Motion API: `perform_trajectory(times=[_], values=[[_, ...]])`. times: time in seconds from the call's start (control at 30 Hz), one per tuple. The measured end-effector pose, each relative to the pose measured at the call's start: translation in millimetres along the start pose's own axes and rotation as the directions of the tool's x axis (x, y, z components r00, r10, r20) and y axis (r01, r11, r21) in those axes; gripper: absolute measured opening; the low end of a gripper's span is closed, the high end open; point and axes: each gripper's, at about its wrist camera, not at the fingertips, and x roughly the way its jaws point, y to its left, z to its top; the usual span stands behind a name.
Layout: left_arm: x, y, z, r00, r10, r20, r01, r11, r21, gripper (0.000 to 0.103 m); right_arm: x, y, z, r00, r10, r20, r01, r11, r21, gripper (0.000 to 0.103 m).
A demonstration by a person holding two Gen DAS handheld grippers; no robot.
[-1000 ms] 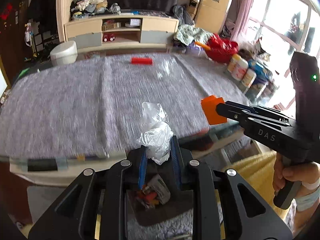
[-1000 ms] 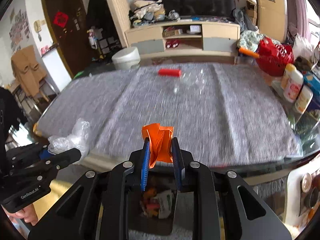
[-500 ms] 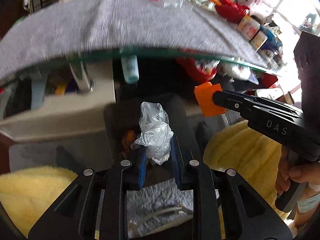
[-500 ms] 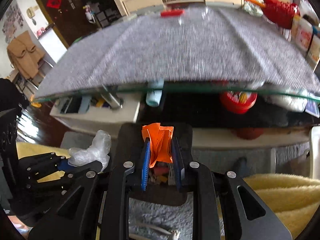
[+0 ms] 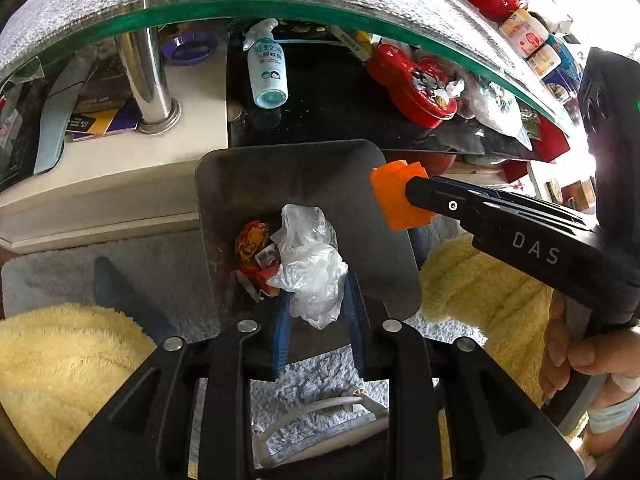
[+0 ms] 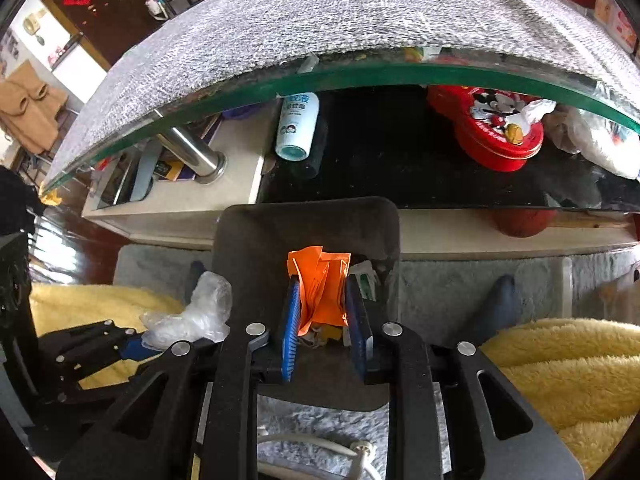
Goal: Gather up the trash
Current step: 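Lower both tools into the bin and open both grippers, then grasp the clear plastic wrap with the right gripper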
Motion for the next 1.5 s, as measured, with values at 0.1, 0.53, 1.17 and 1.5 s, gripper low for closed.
perform_trajectory(times=[0.1,0.53,1.17,1.5], values=[[1,0,2,1.000,0.004,-0.005,-0.004,1.000,0.001,0.034,0,-1,3,1.000,0.002,-0.002,-0.002,1.000,0.008,0.039],[-19,6,13,0.999,0.043,0.033,-0.044,0.999,0.007,0.072,-30,-11,22,0.997,-0.029,0.075,0.026,0.999,0.041,0.084],[-98,12,131,0.962,0.100,0.253,-0.107,0.994,0.014,0.087,-96,-40,148,0.936,-0.175,0.305,0.156,0.984,0.085,0.099],[-93,18,214,0.946,0.121,0.300,-0.129,0.992,0.006,0.087,-67,-49,221,0.937,-0.177,0.302,0.156,0.983,0.093,0.099]])
